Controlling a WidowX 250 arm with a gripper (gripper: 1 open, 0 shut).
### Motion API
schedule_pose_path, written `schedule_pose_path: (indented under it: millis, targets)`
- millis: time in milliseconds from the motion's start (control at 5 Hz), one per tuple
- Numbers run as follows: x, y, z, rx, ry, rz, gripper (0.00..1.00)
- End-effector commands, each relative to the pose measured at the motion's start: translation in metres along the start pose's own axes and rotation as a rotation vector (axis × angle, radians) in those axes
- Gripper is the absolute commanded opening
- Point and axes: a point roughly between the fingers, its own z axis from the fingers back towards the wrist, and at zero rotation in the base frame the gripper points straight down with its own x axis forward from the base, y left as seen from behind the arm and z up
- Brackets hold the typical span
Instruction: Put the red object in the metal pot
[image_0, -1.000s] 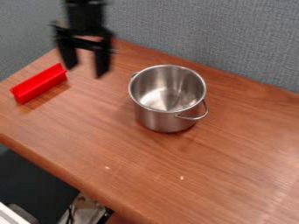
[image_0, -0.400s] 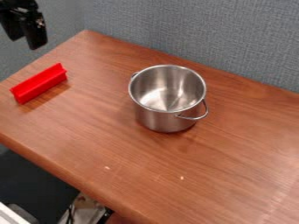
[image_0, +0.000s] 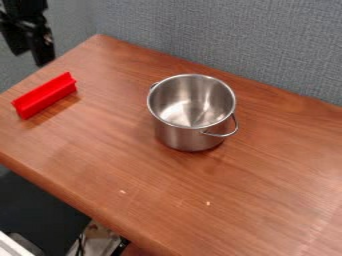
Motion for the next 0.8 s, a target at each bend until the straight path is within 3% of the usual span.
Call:
schedule_pose_path:
  millis: [0, 200, 400, 600]
  targets:
    - [-0.014, 0.006, -0.015, 0.051, 0.016, 0.019, 1.0]
    - [-0.029, 0.005, -0.029, 0.07, 0.04, 0.014, 1.0]
    - [-0.017, 0.005, -0.006, 0.093, -0.034, -0.036, 1.0]
    - [-0.008, 0.007, 0.004, 0.12, -0.087, -0.078, 1.0]
